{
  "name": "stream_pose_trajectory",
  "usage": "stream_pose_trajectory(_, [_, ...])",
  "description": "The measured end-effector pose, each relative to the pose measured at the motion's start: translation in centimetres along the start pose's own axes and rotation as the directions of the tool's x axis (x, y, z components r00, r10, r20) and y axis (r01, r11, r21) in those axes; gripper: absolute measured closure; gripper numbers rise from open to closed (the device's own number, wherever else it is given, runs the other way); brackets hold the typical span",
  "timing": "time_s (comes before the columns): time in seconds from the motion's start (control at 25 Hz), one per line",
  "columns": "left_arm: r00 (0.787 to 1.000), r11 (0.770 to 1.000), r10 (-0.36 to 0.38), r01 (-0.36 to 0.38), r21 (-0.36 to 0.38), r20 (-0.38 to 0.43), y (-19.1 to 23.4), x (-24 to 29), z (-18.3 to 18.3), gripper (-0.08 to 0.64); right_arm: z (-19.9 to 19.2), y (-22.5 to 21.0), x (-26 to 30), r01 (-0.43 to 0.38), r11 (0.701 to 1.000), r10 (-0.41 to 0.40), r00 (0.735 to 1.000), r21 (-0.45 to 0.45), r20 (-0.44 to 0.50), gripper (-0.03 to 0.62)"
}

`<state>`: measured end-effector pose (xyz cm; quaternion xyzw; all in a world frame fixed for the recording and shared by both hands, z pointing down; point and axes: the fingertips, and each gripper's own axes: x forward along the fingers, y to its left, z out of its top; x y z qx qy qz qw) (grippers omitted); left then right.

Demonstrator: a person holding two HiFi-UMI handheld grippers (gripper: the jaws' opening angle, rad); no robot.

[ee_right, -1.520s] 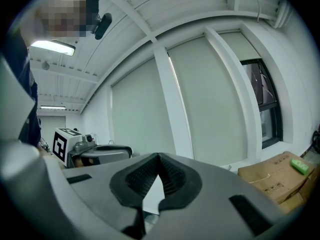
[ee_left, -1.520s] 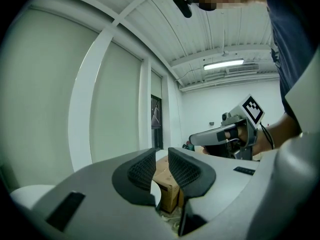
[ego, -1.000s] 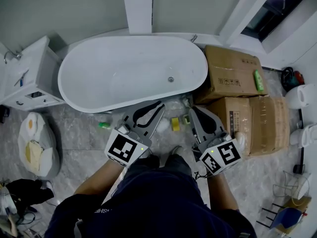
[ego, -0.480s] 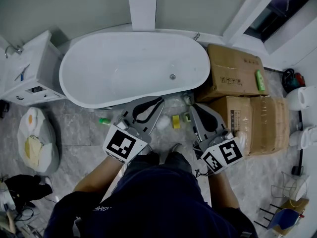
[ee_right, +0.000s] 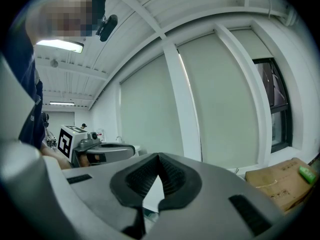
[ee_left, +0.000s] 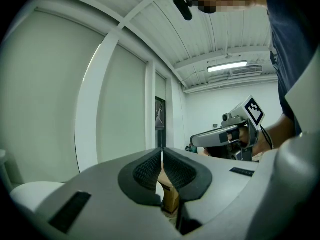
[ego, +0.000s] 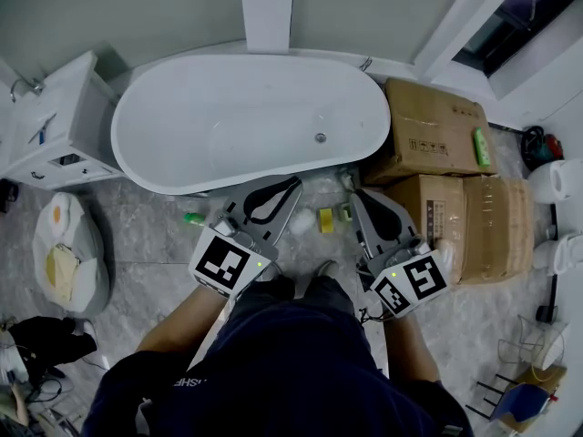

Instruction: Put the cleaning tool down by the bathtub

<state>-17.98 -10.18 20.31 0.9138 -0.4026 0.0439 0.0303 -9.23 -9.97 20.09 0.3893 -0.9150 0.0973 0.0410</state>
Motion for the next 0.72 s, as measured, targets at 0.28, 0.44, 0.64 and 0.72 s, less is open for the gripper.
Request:
stream_pose_trajectory(0.28, [1.0, 1.0, 0.001, -0.001, 0.004, -0.007, 0.06, -0.16, -0.25, 0.523, -0.4, -0.02, 0.02, 0.005, 1.0, -0.005, 1.0, 0.002, -0.009, 0.589])
stream_pose_trajectory(0.44, [1.0, 1.0, 0.003, -0.003, -0.004, -0.007, 0.13, -0.15, -0.24, 0.523, -0.47, -0.07, 0.09, 0.004, 1.0, -0.004, 1.0, 0.003, -0.014, 0.589])
stream_pose_trajectory(0.64, [1.0, 1.0, 0.004, -0.004, 0.009, -0.022, 0.36, -0.21, -0.5, 0.523, -0.57, -0.14, 0.24, 0.006, 1.0, -0.006, 1.0, 0.004, -0.017, 0.589])
stream_pose_trajectory(0.72, [1.0, 1.0, 0.005, -0.005, 0.013, -0.024, 0.44, -0.22, -0.6, 0.523, -0.64, -0.18, 0.3, 0.006, 1.0, -0.006, 1.0, 0.003, -0.017, 0.589])
